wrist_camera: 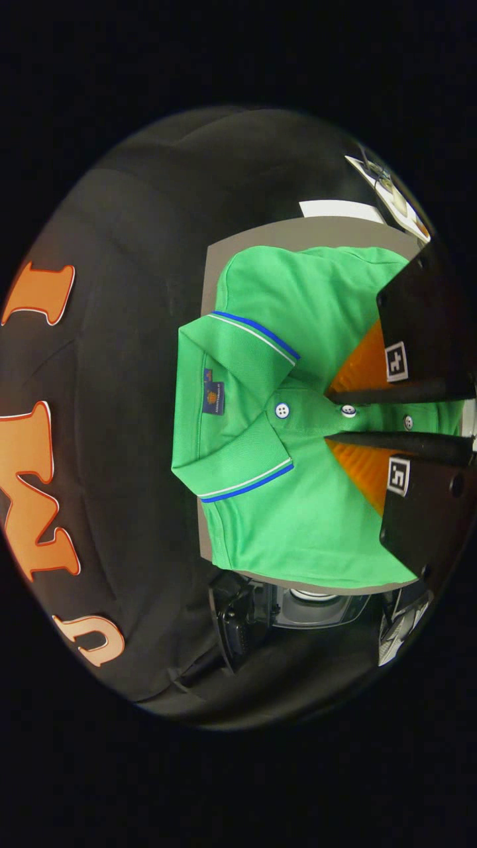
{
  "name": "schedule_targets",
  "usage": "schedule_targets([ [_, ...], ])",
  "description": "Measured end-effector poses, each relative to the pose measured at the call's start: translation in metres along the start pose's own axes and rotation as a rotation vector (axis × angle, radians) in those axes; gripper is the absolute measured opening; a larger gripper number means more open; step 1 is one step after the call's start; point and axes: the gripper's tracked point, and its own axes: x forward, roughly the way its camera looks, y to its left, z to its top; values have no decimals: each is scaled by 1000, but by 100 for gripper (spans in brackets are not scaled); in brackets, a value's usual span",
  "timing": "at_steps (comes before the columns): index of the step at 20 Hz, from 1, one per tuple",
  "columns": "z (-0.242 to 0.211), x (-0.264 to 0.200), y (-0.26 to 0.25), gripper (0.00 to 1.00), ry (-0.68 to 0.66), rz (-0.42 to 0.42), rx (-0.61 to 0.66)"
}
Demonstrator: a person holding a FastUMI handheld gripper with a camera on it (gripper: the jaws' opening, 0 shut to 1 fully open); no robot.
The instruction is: Put the clothes into the washing machine and then close the washing machine lid.
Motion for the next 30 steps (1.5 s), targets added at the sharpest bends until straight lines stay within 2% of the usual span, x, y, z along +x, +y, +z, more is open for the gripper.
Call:
schedule_targets([
  [2,0,-1,1,28,-1,-18,9],
  [3,0,-2,3,27,-8,0,17],
  [5,4,0,2,13,-51,17,36],
  [8,5,-3,0,12,-113,44,71],
  [10,11,-6,0,12,-199,56,69],
  [18,34,-43,-5,12,-419,147,98],
  [23,52,-84,6,12,-560,194,103],
  [30,74,-147,41,12,-722,192,83],
])
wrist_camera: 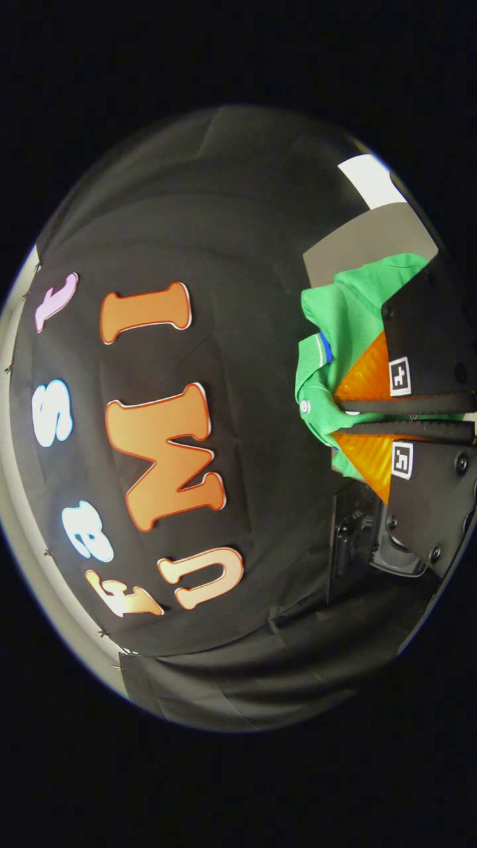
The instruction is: Put the clothes into the washing machine and then close the washing machine lid.
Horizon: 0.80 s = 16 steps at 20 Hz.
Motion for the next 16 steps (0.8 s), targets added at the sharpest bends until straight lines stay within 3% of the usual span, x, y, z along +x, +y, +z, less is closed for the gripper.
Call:
schedule_targets([
  [11,68,-59,96,12,-197,-28,-79],
  [16,83,-79,160,12,-247,52,-127],
])
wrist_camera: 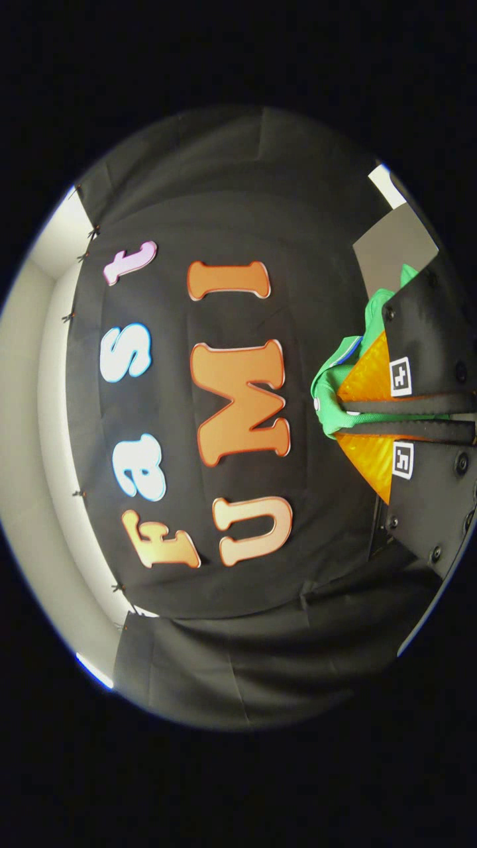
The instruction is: Put the clothes into the washing machine and then close the washing machine lid.
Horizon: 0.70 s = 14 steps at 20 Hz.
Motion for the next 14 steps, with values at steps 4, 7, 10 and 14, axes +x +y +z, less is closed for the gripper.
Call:
schedule_targets([
  [4,1,0,48,11,-21,93,-35],
  [7,-4,8,80,11,-20,165,-27],
  [10,-14,19,105,11,-6,214,-28],
  [14,-25,36,140,12,16,282,-51],
])
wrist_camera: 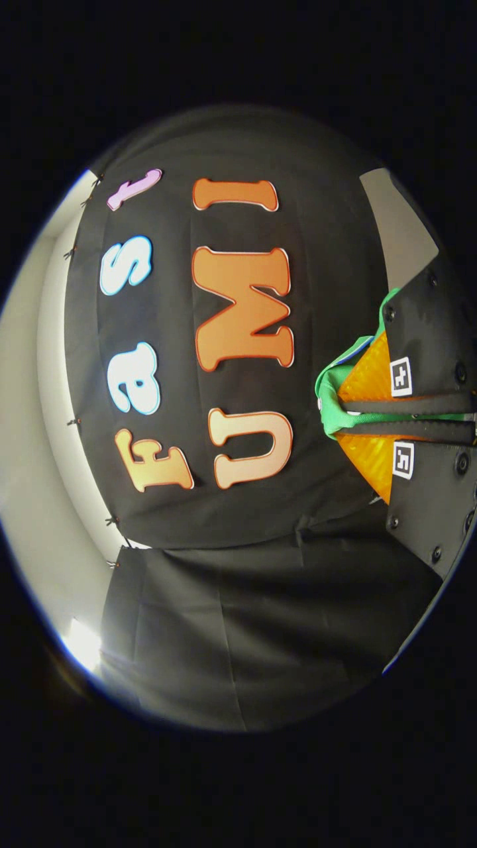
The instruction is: Put the clothes into the washing machine and then close the washing machine lid.
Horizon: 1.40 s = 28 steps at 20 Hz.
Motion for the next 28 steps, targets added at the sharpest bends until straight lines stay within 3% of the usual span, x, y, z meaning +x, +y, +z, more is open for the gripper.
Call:
schedule_targets([
  [11,-42,69,62,11,68,159,14],
  [21,-111,114,78,12,175,170,108],
  [28,-211,130,75,12,340,113,173],
])
